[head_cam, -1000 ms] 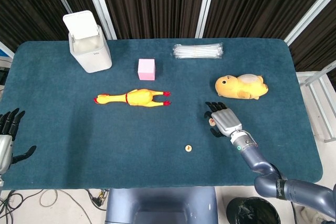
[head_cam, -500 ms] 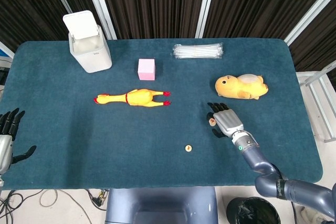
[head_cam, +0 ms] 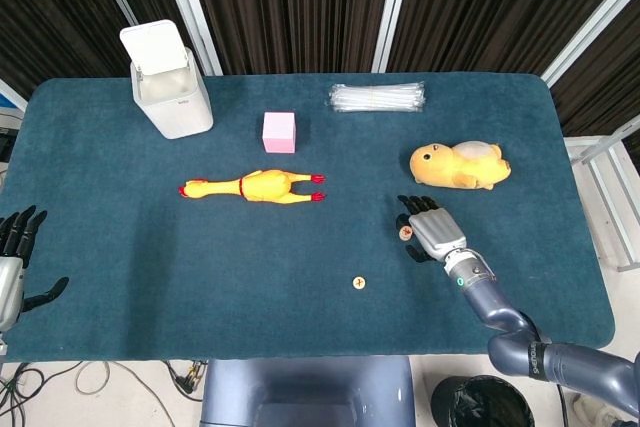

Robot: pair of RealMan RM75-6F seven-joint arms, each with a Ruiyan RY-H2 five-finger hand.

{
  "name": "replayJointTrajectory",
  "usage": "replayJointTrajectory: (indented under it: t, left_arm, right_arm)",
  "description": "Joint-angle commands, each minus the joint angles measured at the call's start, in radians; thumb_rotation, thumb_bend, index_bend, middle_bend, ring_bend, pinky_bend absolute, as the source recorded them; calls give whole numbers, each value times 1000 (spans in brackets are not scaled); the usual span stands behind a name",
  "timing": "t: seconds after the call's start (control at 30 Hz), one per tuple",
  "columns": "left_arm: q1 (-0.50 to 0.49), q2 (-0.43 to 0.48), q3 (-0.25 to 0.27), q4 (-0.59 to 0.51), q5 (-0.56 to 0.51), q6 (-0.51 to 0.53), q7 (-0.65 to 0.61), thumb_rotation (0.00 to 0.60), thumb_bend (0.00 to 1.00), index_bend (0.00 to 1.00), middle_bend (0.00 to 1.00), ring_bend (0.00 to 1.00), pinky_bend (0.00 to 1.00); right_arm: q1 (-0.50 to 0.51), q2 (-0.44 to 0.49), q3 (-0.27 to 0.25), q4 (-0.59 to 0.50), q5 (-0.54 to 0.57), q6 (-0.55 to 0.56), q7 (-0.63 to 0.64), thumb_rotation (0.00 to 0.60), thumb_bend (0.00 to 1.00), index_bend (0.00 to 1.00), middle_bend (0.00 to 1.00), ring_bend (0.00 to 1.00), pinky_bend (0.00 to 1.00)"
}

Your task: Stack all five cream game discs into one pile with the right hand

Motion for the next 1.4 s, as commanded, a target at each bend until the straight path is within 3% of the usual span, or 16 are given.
replayJointTrajectory:
  t: [0.03,0.23,0.33,0.67,0.87,1.4]
  left_arm:
    - [0,0,0,1,0,0,1,600,170,49,0,0,68]
    - [-1,-1,-1,1,-1,-2,1,600,169,49,0,0,63]
    - [-1,0,0,1,-1,-3,-1,600,169,49,0,0,62]
    - [-1,1,1,1,1,-3,-6,600,169,49,0,0,62]
    - [-1,1,1,2,0,-4,-5,600,169,49,0,0,62]
    - [-3,4,2,2,1,-7,-15,600,169,49,0,0,49]
  right_arm:
    - [1,0,4,-1,-5,2,5,600,473,381,0,0,86]
    - [5,20,18,-40,-20,19,3,600,473,376,0,0,87]
    - [0,43,12,-82,-29,35,-18,600,474,327,0,0,87]
    - [-54,93,-59,-236,-105,115,-85,600,473,287,0,0,86]
    - [-82,30,-111,-227,-162,140,-114,600,466,287,0,0,87]
    - [-79,-85,-95,-191,-200,156,-143,600,422,286,0,0,86]
